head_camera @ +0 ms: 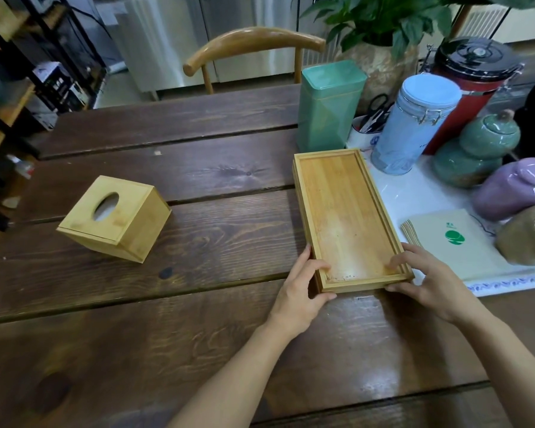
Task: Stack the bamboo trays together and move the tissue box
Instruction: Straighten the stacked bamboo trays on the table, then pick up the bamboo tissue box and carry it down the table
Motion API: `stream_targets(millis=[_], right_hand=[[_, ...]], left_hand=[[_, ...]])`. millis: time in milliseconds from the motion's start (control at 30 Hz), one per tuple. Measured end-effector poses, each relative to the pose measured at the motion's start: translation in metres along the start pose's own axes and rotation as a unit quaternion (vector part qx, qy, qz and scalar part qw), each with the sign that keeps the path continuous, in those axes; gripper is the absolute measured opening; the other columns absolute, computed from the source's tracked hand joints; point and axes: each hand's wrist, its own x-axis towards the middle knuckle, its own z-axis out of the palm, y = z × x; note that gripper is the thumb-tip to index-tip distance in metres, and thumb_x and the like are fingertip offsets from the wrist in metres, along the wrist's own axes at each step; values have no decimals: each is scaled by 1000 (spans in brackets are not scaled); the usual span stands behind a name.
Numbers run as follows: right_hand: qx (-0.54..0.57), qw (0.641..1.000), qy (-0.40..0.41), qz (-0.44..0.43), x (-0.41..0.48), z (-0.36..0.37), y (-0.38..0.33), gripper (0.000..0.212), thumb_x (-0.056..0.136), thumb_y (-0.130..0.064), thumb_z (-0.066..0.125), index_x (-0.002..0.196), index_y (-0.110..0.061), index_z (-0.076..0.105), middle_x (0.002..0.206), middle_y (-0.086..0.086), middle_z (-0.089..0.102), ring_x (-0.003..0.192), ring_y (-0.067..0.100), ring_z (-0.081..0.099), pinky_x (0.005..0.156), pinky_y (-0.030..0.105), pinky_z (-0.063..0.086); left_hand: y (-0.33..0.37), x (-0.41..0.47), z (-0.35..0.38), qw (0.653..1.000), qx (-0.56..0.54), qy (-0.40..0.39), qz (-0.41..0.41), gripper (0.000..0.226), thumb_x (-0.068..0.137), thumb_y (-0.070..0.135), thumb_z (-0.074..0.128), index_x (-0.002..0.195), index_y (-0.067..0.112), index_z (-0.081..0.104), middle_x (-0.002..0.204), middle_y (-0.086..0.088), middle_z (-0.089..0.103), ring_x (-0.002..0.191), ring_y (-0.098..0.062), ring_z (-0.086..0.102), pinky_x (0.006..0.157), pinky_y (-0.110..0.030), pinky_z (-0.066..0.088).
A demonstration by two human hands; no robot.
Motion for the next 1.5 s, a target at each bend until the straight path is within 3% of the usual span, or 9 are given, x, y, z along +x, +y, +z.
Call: stream_targets(millis=[467,533,667,767,1000,1133,1267,1400,1500], right_hand=[[19,1000,12,0,-2,2,2,41,62,-4,80,63,-31,49,92,-10,57,115,17,46,87,23,32],[15,1000,7,5,-4,-1,-3,44,62,-6,81,66,-36,50,101,-2,58,120,21,46,89,23,31],[-29,998,49,0,-6,-6,-21,50,63,-27,81,105,-32,54,136,3,43,129,18,36,104,43,29],[-25,992,102,-72,4,-2,-51,60,72,-42,71,124,-25,47,131,-5,43,123,8,37,102,37,27],[92,988,57,-110,76,72,-157,58,79,-51,55,130,-26,41,122,-10,47,108,3,47,85,16,38],[145,988,-4,-58,122,137,-203,59,82,-37,62,133,-18,39,131,3,50,119,17,49,96,31,42],[198,977,-74,27,154,185,-239,71,82,-42,61,140,-20,28,145,9,39,131,22,39,104,37,35],[272,953,-104,86,176,221,-269,82,79,-50,61,144,-27,17,152,6,27,136,25,29,110,43,30],[363,912,-127,146,183,241,-288,80,78,-49,62,143,-31,18,150,5,31,133,26,34,106,42,30]], left_hand=[[-2,0,2,1000,7,4,4,39,81,14,70,116,23,54,159,-1,17,138,-8,17,110,-27,12],[-2,0,2,1000,10,-5,6,48,81,15,70,124,25,51,159,0,15,139,-8,17,111,-28,14],[1,-8,-11,999,20,-30,4,71,80,40,67,139,44,27,160,11,7,134,3,10,108,-30,16],[-1,-15,-41,998,26,48,12,69,83,54,55,143,36,27,153,18,18,133,8,15,107,-22,18],[-18,-22,-170,952,107,286,-10,31,89,32,58,115,15,59,111,4,59,105,-13,54,86,-25,40],[-39,-19,-246,911,137,382,-79,35,89,23,60,118,5,56,117,-15,59,110,-28,52,95,-38,39],[-68,-17,-301,849,146,474,-184,49,87,29,59,130,9,46,135,-12,50,126,-30,43,105,-46,31],[-100,-15,-333,842,-65,437,-309,54,86,38,61,132,15,44,137,-6,49,116,-23,49,93,-38,41],[-110,-20,-336,851,-230,348,-320,19,85,36,62,93,19,66,114,-1,66,95,-16,59,87,-35,47]])
